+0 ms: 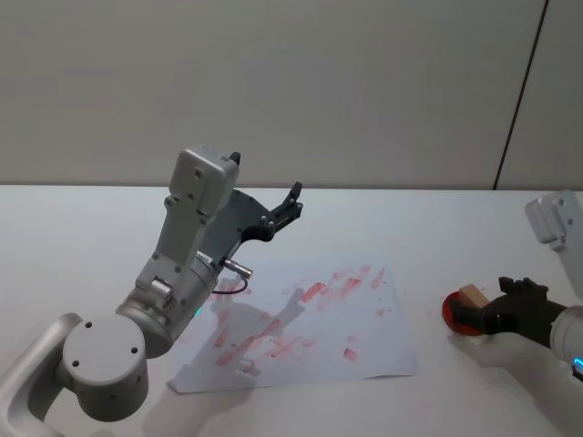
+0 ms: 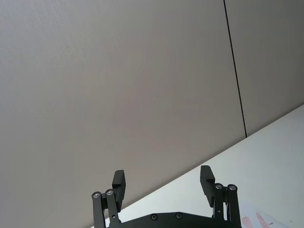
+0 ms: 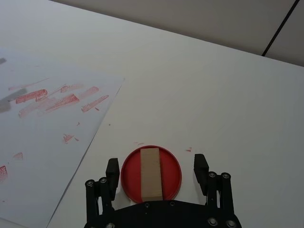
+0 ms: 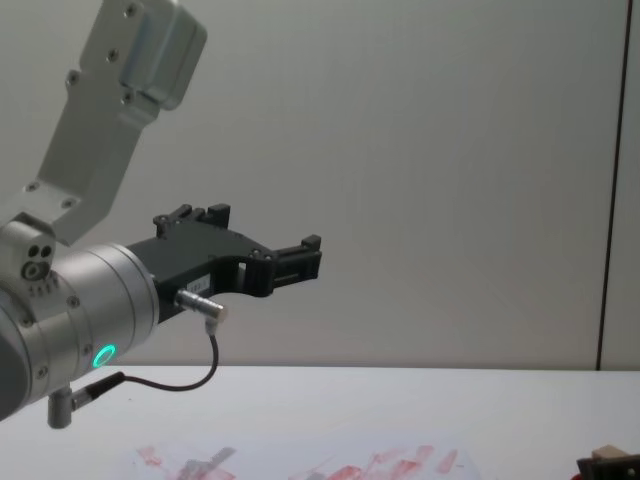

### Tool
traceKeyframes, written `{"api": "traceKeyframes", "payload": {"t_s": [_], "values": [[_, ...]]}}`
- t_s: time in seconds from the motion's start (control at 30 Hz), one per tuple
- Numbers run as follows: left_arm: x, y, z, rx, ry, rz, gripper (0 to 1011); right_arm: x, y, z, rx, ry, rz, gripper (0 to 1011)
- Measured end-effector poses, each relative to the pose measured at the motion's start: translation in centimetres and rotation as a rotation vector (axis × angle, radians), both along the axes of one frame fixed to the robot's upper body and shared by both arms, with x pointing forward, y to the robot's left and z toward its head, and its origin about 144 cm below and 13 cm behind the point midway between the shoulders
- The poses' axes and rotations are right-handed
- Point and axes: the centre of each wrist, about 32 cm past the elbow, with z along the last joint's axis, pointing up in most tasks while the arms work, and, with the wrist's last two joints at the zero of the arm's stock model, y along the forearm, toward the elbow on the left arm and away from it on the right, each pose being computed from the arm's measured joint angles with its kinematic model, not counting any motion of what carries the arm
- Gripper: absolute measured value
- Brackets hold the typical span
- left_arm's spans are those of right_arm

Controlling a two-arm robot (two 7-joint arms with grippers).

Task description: Use the one hand to pick up the stamp and affix it onto the A4 paper.

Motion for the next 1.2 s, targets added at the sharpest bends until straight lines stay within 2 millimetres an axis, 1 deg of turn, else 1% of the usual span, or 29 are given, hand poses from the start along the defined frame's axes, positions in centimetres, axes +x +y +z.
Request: {"api": "traceKeyframes", "payload": {"t_s": [0.03, 0.13, 0.47, 1.2], "values": [[0.0, 0.0, 0.0, 0.0, 0.0, 0.0, 1002, 0.0, 0.0, 0.0, 0.0, 0.0, 0.0, 974], [0.0, 0.0, 0.0, 0.0, 0.0, 0.0, 1002, 0.0, 0.0, 0.0, 0.0, 0.0, 0.0, 1001], [0.0, 0.0, 0.0, 0.0, 0.0, 0.0, 1003, -0.2, 0.2, -0.1, 0.009, -0.039, -0.002, 1001], [0.0, 0.0, 0.0, 0.0, 0.0, 0.0, 1003, -1.6, 1.5, -0.4, 0.101, -0.318, -0.019, 1001]]}}
